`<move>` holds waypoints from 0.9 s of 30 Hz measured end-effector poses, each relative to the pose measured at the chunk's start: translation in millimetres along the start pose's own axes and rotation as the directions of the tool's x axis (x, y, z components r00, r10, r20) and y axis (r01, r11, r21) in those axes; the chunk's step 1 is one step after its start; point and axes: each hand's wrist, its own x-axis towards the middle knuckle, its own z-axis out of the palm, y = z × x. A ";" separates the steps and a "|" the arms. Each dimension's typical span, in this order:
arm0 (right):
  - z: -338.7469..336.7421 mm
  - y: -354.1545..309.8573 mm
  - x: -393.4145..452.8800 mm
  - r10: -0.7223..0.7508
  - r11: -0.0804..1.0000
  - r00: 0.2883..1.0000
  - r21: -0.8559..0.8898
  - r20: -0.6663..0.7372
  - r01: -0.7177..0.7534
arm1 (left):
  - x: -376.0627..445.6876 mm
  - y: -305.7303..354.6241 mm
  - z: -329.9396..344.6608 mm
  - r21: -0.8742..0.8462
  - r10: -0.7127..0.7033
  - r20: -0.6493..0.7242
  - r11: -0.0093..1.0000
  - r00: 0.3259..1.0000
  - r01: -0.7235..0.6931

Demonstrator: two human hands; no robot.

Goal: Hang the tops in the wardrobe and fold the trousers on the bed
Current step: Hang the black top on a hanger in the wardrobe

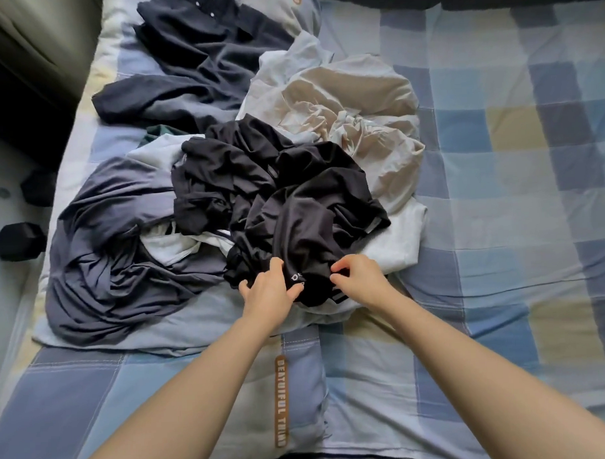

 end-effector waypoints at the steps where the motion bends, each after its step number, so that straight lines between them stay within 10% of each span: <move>1: -5.4 -2.1 -12.0 0.003 0.995 0.997 0.103 -0.081 0.005 | 2.5 2.1 -2.7 -0.089 -0.041 -0.005 0.995 0.999 0.041; 6: -22.2 -10.5 -70.3 0.071 0.860 0.989 0.510 -0.129 0.005 | -2.6 10.8 -20.8 -0.235 -0.085 -0.090 0.970 0.992 0.062; 13: -59.2 -23.5 -148.6 0.094 0.901 0.995 0.427 -0.019 -0.077 | -82.9 22.9 -88.0 -0.673 0.034 -0.175 0.725 0.984 -0.144; 27: -122.1 -128.0 -360.0 0.116 0.788 0.896 0.589 -0.428 0.179 | -264.7 50.0 -200.1 -0.672 0.078 -0.174 0.719 0.982 -0.176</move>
